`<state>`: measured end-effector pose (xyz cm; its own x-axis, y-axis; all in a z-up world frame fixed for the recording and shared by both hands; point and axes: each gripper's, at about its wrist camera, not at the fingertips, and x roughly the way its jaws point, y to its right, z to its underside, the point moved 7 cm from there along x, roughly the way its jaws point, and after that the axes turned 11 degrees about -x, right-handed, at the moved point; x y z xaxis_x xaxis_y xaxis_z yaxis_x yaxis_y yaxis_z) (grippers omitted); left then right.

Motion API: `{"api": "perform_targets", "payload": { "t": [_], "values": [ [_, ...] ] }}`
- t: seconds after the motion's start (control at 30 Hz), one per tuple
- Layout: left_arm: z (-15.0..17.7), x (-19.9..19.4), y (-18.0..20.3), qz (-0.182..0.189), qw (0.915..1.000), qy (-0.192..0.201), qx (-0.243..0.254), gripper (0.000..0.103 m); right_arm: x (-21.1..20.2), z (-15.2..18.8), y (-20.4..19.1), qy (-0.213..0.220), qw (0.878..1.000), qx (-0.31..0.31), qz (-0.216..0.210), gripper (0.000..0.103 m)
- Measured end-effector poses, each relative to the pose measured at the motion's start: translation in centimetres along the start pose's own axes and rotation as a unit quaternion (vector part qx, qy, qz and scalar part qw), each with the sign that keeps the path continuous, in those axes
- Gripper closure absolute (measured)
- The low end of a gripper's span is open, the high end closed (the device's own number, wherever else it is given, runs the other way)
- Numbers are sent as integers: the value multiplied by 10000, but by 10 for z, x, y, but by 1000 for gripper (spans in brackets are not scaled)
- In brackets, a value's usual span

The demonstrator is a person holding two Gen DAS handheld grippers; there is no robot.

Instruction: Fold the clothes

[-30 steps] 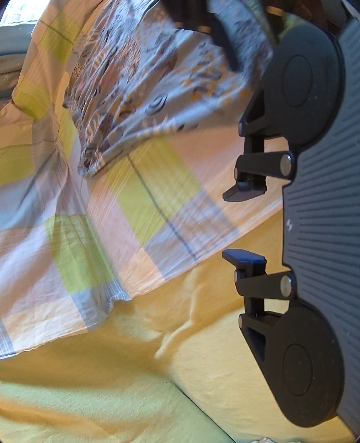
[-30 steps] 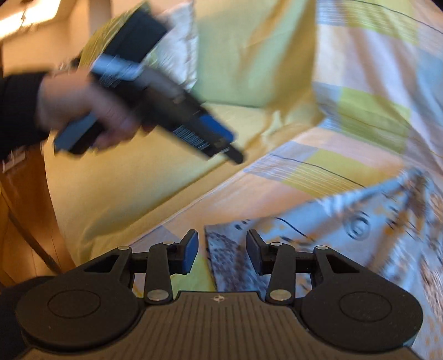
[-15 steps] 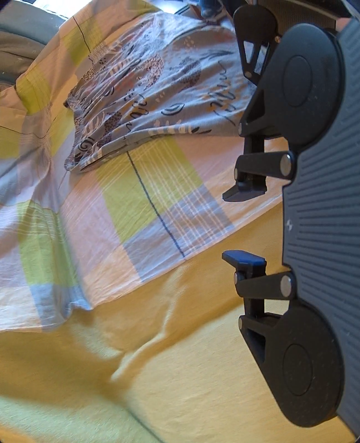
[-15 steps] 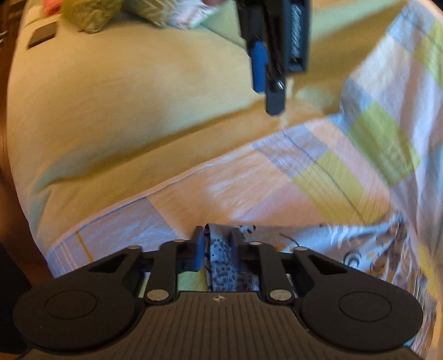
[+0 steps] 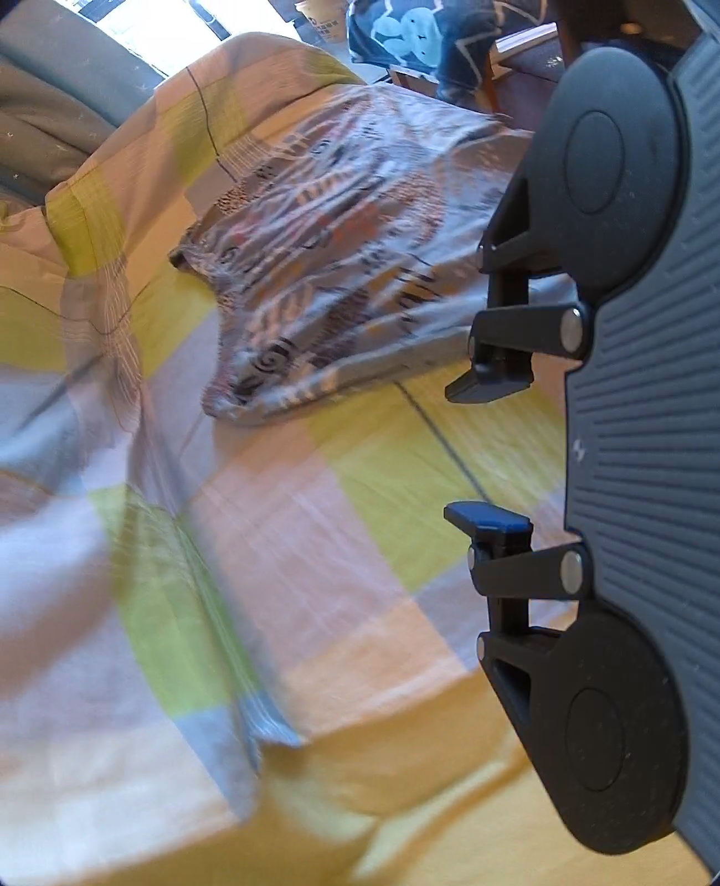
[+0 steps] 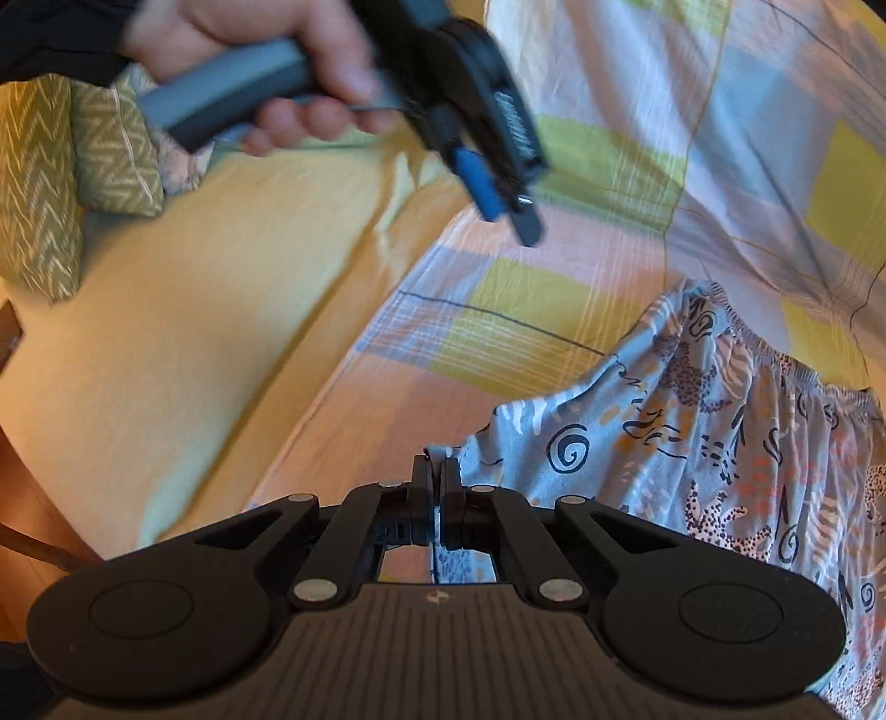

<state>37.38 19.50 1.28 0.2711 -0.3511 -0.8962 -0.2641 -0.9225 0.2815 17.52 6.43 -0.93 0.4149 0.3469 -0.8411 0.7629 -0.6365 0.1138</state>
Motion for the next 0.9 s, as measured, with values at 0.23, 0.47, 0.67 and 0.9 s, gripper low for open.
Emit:
{"api": "perform_targets", "payload": {
  "t": [0.23,0.47,0.67,0.9],
  "values": [
    [-61,52,45,-343,9986,-217,330,69,-42,-2,36,229,9980,488,-322,103],
    [-108,122,51,-400,9974,-344,494,70,-50,14,60,91,9950,955,-274,103],
    [-130,166,57,-345,9948,-491,822,77,-42,24,60,-115,9883,1510,-162,103],
    [-132,161,70,-392,9895,-551,1275,102,-43,12,58,-159,9825,1854,-89,103]
  ]
}}
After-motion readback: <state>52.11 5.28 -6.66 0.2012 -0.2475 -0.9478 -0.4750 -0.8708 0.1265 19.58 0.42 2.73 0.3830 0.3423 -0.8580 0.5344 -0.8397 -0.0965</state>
